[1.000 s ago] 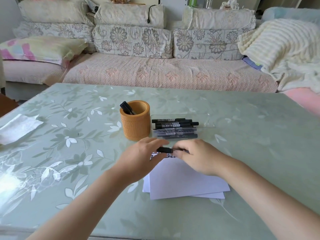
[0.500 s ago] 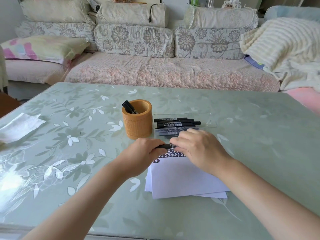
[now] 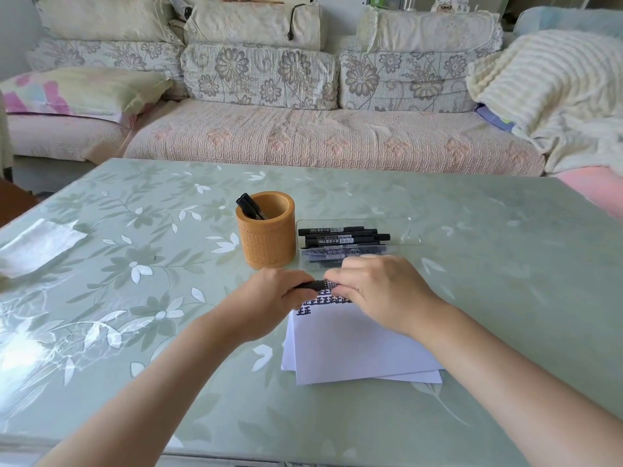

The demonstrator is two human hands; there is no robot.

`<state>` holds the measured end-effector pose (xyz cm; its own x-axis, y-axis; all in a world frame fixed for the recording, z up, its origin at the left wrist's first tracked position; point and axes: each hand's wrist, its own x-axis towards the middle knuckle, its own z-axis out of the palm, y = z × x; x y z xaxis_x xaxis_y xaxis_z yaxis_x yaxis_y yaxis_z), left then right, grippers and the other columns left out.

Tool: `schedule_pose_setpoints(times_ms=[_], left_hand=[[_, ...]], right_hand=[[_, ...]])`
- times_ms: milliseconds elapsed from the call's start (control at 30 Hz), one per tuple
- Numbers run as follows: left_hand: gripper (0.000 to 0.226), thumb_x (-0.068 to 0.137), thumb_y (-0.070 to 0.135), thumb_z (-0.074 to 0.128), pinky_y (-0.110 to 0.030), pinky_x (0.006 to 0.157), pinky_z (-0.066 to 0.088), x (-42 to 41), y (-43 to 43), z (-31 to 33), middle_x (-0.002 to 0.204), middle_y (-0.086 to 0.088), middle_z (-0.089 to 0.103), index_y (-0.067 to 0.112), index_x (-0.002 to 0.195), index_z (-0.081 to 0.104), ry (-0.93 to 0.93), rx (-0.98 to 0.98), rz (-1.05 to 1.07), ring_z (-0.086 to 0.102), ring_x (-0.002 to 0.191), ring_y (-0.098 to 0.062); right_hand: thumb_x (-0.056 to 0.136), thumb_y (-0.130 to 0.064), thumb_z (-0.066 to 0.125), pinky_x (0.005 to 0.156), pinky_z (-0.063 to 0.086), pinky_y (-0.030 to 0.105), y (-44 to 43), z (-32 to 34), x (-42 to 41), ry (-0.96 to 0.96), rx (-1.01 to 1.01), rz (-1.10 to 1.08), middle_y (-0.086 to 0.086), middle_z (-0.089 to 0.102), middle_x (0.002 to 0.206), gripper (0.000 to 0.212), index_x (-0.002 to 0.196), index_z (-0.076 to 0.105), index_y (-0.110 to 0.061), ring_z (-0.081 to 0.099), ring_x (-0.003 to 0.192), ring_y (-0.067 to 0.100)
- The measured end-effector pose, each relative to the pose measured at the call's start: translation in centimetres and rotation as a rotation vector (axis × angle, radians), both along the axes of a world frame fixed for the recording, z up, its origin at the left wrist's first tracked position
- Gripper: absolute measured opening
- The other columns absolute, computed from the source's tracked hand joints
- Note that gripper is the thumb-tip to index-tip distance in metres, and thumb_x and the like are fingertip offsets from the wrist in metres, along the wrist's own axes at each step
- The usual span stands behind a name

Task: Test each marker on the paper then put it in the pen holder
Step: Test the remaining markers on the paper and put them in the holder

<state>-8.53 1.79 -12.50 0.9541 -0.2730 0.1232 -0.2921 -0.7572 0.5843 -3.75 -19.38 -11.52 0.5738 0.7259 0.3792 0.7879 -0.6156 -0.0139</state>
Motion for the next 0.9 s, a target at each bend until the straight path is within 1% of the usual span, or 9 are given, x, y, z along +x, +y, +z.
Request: schedule_pose_setpoints(times_ms=[133, 233, 333, 433, 533, 667, 767, 833, 900], left_hand=[[0.012, 0.097, 0.022, 0.054, -0.018, 0.06, 0.038, -0.1, 0.2, 0.0, 0.073, 0.012, 0.056, 0.023, 0.095, 0.066, -0.132, 0.065, -0.03, 0.05, 0.072, -0.003], [0.017, 0.098, 0.025, 0.051, -0.027, 0.062, 0.04, -0.2, 0.4, -0.2, 0.073, 0.005, 0.057, 0.019, 0.089, 0.064, -0.071, 0.063, -0.007, 0.049, 0.071, -0.01], [0.031, 0.098, 0.033, 0.049, -0.028, 0.06, 0.04, 0.1, 1.8, -0.7, 0.071, 0.002, 0.059, 0.016, 0.074, 0.059, 0.055, 0.063, 0.101, 0.049, 0.063, -0.013], [0.021, 0.097, 0.034, 0.051, -0.025, 0.062, 0.04, 0.3, 3.2, -1.6, 0.085, 0.009, 0.059, 0.023, 0.09, 0.068, 0.005, 0.098, 0.187, 0.052, 0.073, -0.006], [0.021, 0.097, 0.031, 0.051, -0.023, 0.067, 0.039, 0.2, 3.8, -2.7, 0.099, 0.012, 0.052, 0.031, 0.112, 0.065, -0.054, 0.183, 0.23, 0.048, 0.08, -0.005], [0.016, 0.092, 0.035, 0.06, -0.028, 0.063, 0.04, -0.1, 3.9, -3.6, 0.097, 0.018, 0.054, 0.035, 0.107, 0.058, -0.113, 0.21, 0.348, 0.048, 0.086, -0.007], [0.01, 0.089, 0.04, 0.061, -0.029, 0.063, 0.041, -0.2, 3.7, -4.3, 0.099, 0.018, 0.055, 0.034, 0.097, 0.059, -0.161, 0.203, 0.366, 0.048, 0.094, -0.01], [0.012, 0.09, 0.042, 0.059, -0.03, 0.064, 0.038, -0.2, 3.5, -4.9, 0.104, 0.016, 0.055, 0.033, 0.099, 0.061, -0.167, 0.228, 0.366, 0.044, 0.097, -0.012], [0.017, 0.091, 0.044, 0.057, -0.03, 0.067, 0.038, -0.2, 3.4, -5.3, 0.107, 0.014, 0.055, 0.033, 0.103, 0.061, -0.182, 0.251, 0.373, 0.045, 0.1, -0.014]], right_hand=[[0.099, -0.041, 0.05, 0.06, 0.035, 0.032, -0.1, 0.5, -0.1, 0.531, 0.102, -0.051, -0.005, 0.046, 0.061, 0.028, 0.077, 0.057, -0.025, 0.04, 0.062, 0.013], [0.096, -0.038, 0.056, 0.064, 0.038, 0.031, -0.3, 0.1, 0.3, 0.359, 0.056, -0.029, -0.011, 0.048, 0.069, 0.014, 0.094, 0.069, -0.033, 0.043, 0.07, 0.011], [0.092, -0.037, 0.057, 0.059, 0.035, 0.028, -1.2, 0.0, 0.9, 0.108, 0.03, -0.034, -0.012, 0.053, 0.077, 0.02, 0.106, 0.07, -0.034, 0.052, 0.074, 0.015], [0.097, -0.036, 0.055, 0.064, 0.038, 0.03, -1.9, 0.0, 1.0, 0.212, 0.065, -0.099, -0.009, 0.061, 0.09, 0.025, 0.117, 0.068, -0.029, 0.06, 0.086, 0.019], [0.099, -0.031, 0.053, 0.073, 0.039, 0.029, -1.7, -0.8, 0.9, 0.346, 0.123, -0.109, -0.014, 0.049, 0.091, 0.03, 0.126, 0.065, -0.023, 0.052, 0.083, 0.012], [0.102, -0.021, 0.047, 0.077, 0.034, 0.014, -1.2, -0.9, 0.4, 0.487, 0.276, -0.098, -0.021, 0.044, 0.094, 0.046, 0.147, 0.042, -0.028, 0.047, 0.085, -0.008], [0.099, -0.011, 0.048, 0.076, 0.037, 0.012, -0.9, -0.8, 0.0, 0.543, 0.448, -0.026, -0.019, 0.051, 0.099, 0.042, 0.129, 0.05, -0.04, 0.051, 0.082, 0.0], [0.098, -0.004, 0.046, 0.071, 0.041, 0.018, -0.7, -1.1, -0.1, 0.566, 0.552, 0.012, -0.015, 0.053, 0.097, 0.033, 0.105, 0.063, -0.032, 0.054, 0.072, 0.008], [0.098, 0.002, 0.041, 0.067, 0.043, 0.016, -0.5, -1.3, -0.3, 0.631, 0.617, 0.028, -0.011, 0.056, 0.096, 0.039, 0.101, 0.069, -0.025, 0.057, 0.07, 0.009]])
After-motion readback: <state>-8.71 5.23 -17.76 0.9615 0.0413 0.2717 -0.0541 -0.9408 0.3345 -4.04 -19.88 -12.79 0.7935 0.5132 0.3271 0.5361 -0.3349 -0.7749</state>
